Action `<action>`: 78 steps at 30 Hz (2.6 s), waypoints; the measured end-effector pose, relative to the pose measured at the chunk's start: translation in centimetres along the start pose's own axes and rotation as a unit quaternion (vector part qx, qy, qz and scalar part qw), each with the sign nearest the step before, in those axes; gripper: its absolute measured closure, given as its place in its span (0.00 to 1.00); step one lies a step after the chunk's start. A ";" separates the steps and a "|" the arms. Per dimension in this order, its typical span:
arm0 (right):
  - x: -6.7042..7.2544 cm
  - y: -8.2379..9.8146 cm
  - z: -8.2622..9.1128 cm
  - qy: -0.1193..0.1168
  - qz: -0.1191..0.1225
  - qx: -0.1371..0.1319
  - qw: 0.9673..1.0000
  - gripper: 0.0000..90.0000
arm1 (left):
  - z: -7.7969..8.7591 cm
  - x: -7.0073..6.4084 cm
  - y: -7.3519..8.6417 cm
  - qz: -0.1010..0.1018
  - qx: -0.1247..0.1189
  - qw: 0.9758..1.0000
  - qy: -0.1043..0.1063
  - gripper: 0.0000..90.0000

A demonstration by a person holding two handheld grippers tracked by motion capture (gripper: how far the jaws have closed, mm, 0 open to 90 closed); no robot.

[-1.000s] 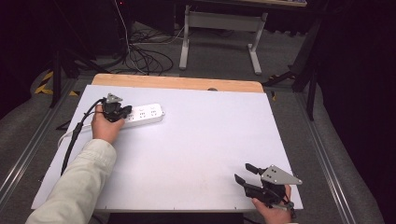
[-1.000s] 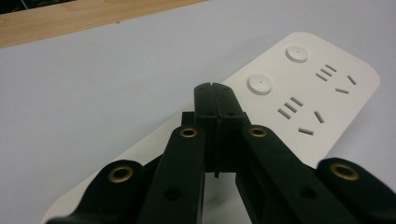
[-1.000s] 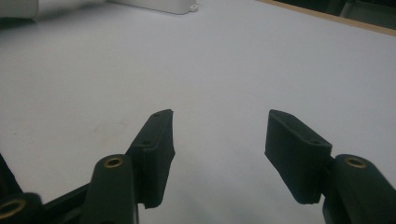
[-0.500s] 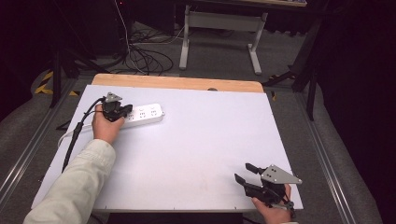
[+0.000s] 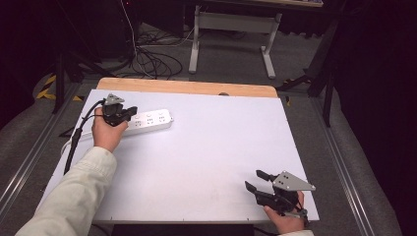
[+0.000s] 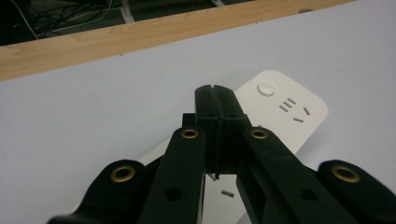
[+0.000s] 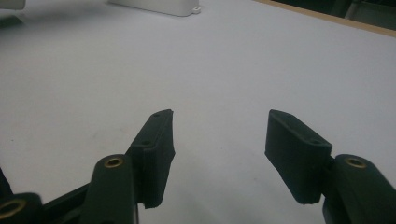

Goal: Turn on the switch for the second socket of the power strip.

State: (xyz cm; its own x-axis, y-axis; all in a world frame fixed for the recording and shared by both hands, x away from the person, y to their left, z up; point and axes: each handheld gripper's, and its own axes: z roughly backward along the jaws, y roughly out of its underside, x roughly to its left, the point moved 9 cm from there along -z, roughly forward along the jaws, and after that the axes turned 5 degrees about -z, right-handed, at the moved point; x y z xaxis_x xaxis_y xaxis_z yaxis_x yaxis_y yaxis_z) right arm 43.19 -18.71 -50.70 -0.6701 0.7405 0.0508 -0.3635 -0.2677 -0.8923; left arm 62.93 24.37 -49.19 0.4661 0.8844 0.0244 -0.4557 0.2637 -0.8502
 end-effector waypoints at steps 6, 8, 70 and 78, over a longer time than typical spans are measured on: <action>0.1 -0.4 -0.9 -0.010 0.006 0.003 1.000 0.47 | 1.6 -0.7 -0.9 -0.010 -0.011 1.000 0.007 1.00; 0.2 -0.7 -1.3 -0.017 0.010 0.001 1.000 0.47 | 2.0 -0.9 -1.0 -0.013 -0.010 1.000 0.008 0.99; 0.6 -1.4 -2.1 -0.030 0.025 -0.002 0.999 0.46 | 14.1 -12.5 6.0 -0.051 -0.074 0.979 0.183 0.35; 0.7 -1.3 -2.1 -0.030 0.024 0.000 0.999 0.46 | 13.7 -12.6 8.6 -0.047 -0.078 0.976 0.197 0.34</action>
State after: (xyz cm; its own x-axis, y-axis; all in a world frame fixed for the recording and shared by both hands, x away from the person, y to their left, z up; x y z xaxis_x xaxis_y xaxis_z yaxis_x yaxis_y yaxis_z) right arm 44.59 -16.52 -50.43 -0.7243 0.6886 0.0343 -0.3301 -0.3027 -0.8941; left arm 42.75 20.72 -49.62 0.7698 0.6342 -0.0723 -0.2902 0.2469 -0.9245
